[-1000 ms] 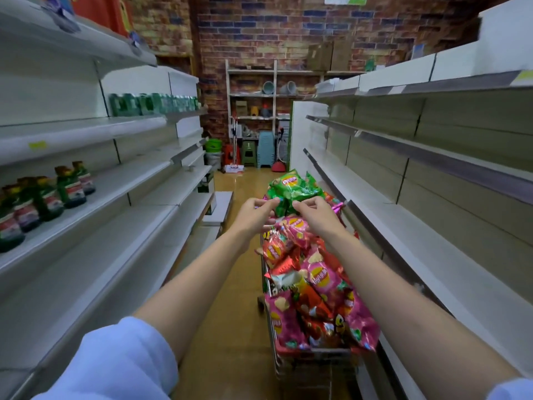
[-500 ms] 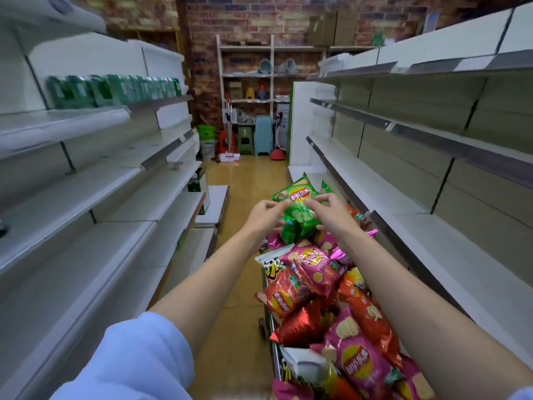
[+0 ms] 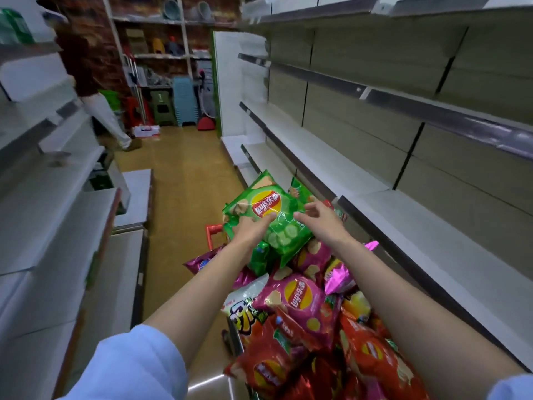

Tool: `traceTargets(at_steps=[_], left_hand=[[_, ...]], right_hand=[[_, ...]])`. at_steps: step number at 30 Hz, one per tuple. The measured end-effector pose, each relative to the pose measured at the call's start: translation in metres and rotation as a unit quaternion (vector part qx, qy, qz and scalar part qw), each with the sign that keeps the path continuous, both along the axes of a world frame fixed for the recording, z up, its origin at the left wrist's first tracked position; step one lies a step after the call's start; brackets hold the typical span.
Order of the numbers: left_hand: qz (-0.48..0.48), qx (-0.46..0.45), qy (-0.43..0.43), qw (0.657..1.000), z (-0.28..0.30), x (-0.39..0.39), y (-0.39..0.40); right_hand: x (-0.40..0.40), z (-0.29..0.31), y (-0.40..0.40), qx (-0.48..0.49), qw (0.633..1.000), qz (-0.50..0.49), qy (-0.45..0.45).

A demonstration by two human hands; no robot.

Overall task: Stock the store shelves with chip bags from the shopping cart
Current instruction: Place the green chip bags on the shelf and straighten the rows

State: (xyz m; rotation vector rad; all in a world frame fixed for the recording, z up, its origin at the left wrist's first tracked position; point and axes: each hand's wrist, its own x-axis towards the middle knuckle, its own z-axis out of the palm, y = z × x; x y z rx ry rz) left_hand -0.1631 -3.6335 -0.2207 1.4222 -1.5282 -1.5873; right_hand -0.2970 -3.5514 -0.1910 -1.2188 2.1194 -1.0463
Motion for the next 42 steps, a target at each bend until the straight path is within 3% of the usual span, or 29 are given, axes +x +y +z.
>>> traceTargets(at_steps=[6,12,18,23,27,30,33,35,38,42], left_hand=[[0.08,0.09,0.106,0.987,-0.027,-0.012,-0.037],[0.095,0.104,0.142,0.98,-0.027,-0.018,-0.05],[0.073,0.113,0.145,0.98,-0.023,-0.013,-0.06],[0.033,0.082,0.177,0.98,-0.001,-0.021,-0.058],[-0.041,0.065,0.202,0.976,0.019,-0.029,-0.051],[-0.03,0.0,0.116,0.993,0.023,-0.026,-0.052],[0.103,-0.084,-0.124,0.983,0.007,-0.014,-0.067],[0.109,-0.051,-0.213,0.97,-0.005,-0.006,-0.075],[0.097,0.03,-0.236,0.966,-0.019,-0.003,-0.08],[0.074,0.065,-0.234,0.967,-0.03,-0.014,-0.074]], right_hand=[[-0.008,-0.032,-0.056,0.034,0.996,-0.02,0.074],[-0.012,-0.043,-0.079,0.1,0.986,-0.049,0.122],[-0.022,-0.035,-0.07,0.089,0.995,-0.041,0.036],[-0.035,-0.001,-0.046,0.041,0.99,0.037,-0.131],[-0.053,0.005,-0.037,0.016,0.988,0.035,-0.149],[-0.059,0.002,-0.035,-0.03,0.987,-0.004,-0.156],[-0.061,-0.002,-0.039,-0.057,0.985,-0.04,-0.156],[-0.06,-0.006,-0.041,-0.066,0.983,-0.041,-0.167],[-0.058,-0.008,-0.041,-0.073,0.98,-0.032,-0.184],[-0.059,-0.011,-0.038,-0.074,0.979,-0.041,-0.188]])
